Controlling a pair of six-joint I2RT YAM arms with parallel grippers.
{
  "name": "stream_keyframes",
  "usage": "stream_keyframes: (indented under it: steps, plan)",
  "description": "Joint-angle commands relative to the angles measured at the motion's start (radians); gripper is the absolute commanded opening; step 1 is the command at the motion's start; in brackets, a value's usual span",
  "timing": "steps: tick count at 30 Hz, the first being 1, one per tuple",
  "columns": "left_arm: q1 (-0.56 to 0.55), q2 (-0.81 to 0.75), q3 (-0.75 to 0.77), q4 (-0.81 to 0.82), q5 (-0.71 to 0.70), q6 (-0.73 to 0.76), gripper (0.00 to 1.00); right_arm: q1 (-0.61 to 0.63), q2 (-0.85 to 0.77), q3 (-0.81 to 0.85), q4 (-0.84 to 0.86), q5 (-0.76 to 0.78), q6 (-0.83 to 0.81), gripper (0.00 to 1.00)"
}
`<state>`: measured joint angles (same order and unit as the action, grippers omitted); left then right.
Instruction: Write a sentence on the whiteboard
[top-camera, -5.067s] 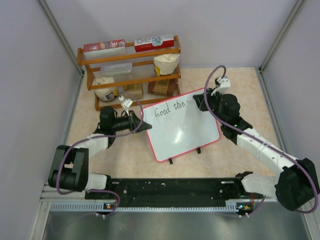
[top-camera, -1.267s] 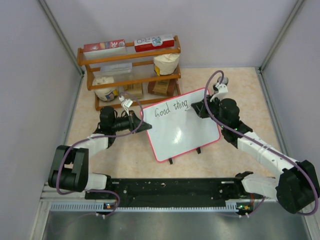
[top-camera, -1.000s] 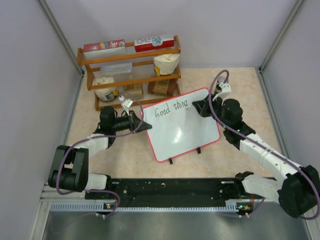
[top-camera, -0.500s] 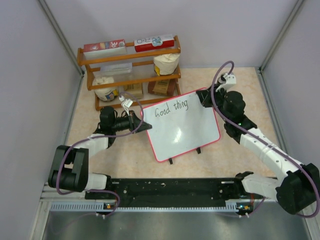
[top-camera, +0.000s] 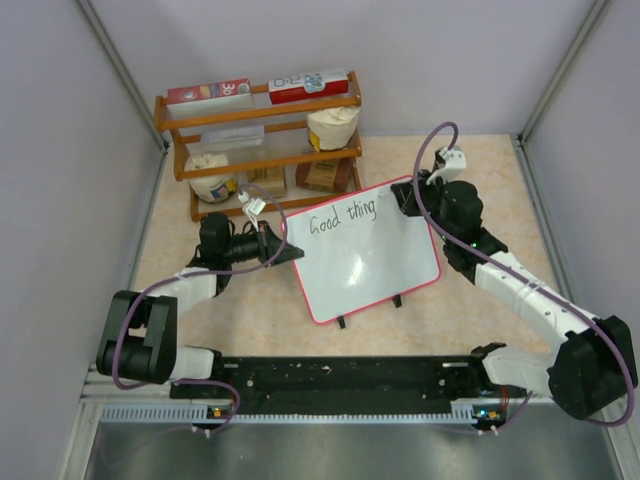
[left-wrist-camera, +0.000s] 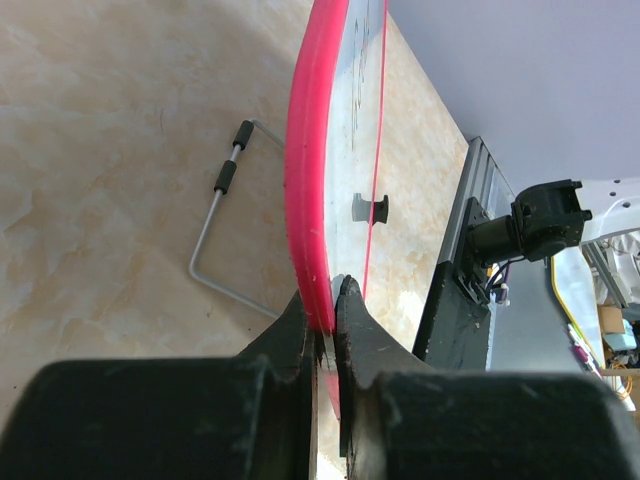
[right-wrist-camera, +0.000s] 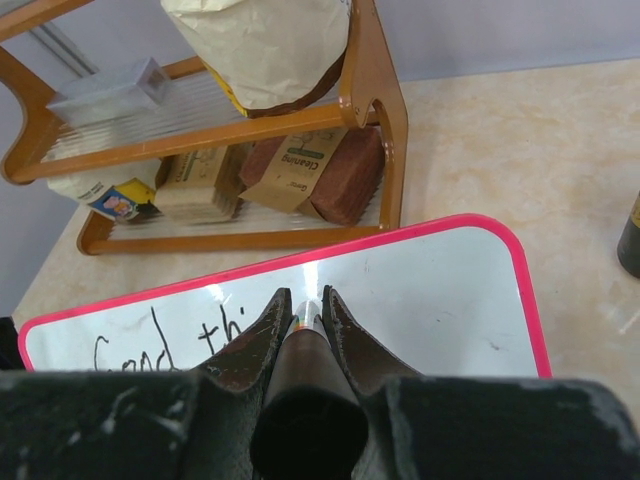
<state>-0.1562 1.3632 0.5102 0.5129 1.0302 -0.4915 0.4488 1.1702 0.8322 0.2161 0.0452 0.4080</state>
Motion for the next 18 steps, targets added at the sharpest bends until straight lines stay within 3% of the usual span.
stream_keyframes:
  steps: [1, 18]
  plan:
    - [-0.04, 0.024, -0.048, -0.102, -0.022, 0.241, 0.0, -0.007, 0.02, 0.01, 0.034, 0.019, -0.023, 0.0]
    - [-0.04, 0.024, -0.048, -0.103, -0.022, 0.241, 0.0, -0.007, 0.029, -0.016, 0.049, -0.042, -0.011, 0.0]
